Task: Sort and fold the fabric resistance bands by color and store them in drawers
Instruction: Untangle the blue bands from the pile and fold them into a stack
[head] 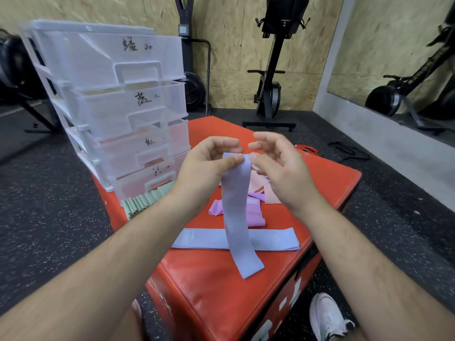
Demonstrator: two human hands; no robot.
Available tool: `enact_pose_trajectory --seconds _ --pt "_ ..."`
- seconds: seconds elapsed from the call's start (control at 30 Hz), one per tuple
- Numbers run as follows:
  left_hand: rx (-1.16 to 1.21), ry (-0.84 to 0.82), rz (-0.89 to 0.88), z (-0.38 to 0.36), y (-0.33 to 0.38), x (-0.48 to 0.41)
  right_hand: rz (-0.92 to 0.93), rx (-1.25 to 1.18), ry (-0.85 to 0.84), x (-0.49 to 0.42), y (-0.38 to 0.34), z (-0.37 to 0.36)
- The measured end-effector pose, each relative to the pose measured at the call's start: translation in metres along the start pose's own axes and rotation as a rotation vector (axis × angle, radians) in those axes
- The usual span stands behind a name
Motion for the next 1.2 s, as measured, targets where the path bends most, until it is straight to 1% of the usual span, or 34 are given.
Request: enact_pose_trajectory --seconds 0.07,0.13,0.23,0.3,0.33,0.4,0.47,0.5,0.57,0.6,0.63,0.7,0.77,0.83,0.87,0.93,1.0,1.1,1.13,1.2 --pt "-0.054 -0.012 -0.05 0.0 0.005 0.003 -0.036 0.068 -0.083 0.001 0.006 -0.006" --pt "-0.143 0.012 -0.093 0.003 0.009 0.005 -0.025 0.11 -0.114 0.003 0.007 -0.011" --pt "-0.356 0.086 -0.125 0.008 0.011 0.008 0.003 0.141 -0.071 0.005 0.005 -0.013" --pt "-0.516 0.118 -0.196 0.01 0.013 0.009 0.01 0.138 -0.018 0.005 0.002 -0.011" --pt "-0.543 0.139 -0.217 0.012 0.015 0.01 0.012 0.13 0.01 0.005 0.001 -0.009" --pt "-0.523 0.212 -0.211 0.02 0.016 0.01 0.03 0.114 0.061 0.005 -0.003 -0.005" --pt "-0.468 0.248 -0.137 0.027 0.012 0.009 0.055 0.12 0.073 0.006 -0.005 -0.004" --pt "-0.371 0.225 -0.069 0.027 0.007 0.007 0.06 0.133 0.057 0.007 -0.006 -0.007" --pt "-0.035 0.118 0.117 0.017 -0.007 0.007 0.059 0.149 -0.016 0.01 -0.004 -0.018" --pt "0.09 0.075 0.182 0.012 -0.012 0.008 0.055 0.156 -0.061 0.011 -0.002 -0.025" --pt "0.112 0.05 0.205 0.011 -0.014 0.008 0.052 0.169 -0.102 0.013 0.0 -0.03" --pt "-0.012 0.042 0.163 0.016 -0.013 0.006 0.034 0.135 -0.155 0.013 0.002 -0.036" --pt "-0.097 0.05 0.123 0.023 -0.011 0.005 -0.011 0.045 -0.118 0.011 0.003 -0.031" --pt "-0.117 0.016 0.104 0.025 -0.011 0.006 -0.022 0.075 -0.053 0.007 0.006 -0.024" --pt "-0.121 -0.012 0.092 0.023 -0.01 0.007 -0.044 0.109 -0.074 0.006 0.009 -0.026" --pt "-0.127 -0.06 0.065 0.019 -0.008 0.01 -0.114 0.097 -0.224 0.008 0.02 -0.04" --pt "-0.142 -0.065 0.047 0.021 -0.008 0.011 -0.151 0.073 -0.347 0.013 0.029 -0.051" --pt "-0.164 0.008 0.073 0.035 -0.013 0.01 -0.181 0.037 -0.392 0.016 0.033 -0.052" --pt "-0.139 0.033 0.094 0.04 -0.016 0.009 -0.214 0.027 -0.401 0.016 0.035 -0.049" --pt "-0.08 0.103 0.129 0.052 -0.02 0.008 -0.297 0.056 -0.472 0.019 0.044 -0.042"
Point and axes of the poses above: each hand's wrist, its own x-axis away from the middle knuckle, its own z-axis out of the back of the hand, y = z × x, the point moved 8 cm from there along -x, towards the middle knuckle, and after that the axes turned 1 degree about z, right-handed, at the moved point
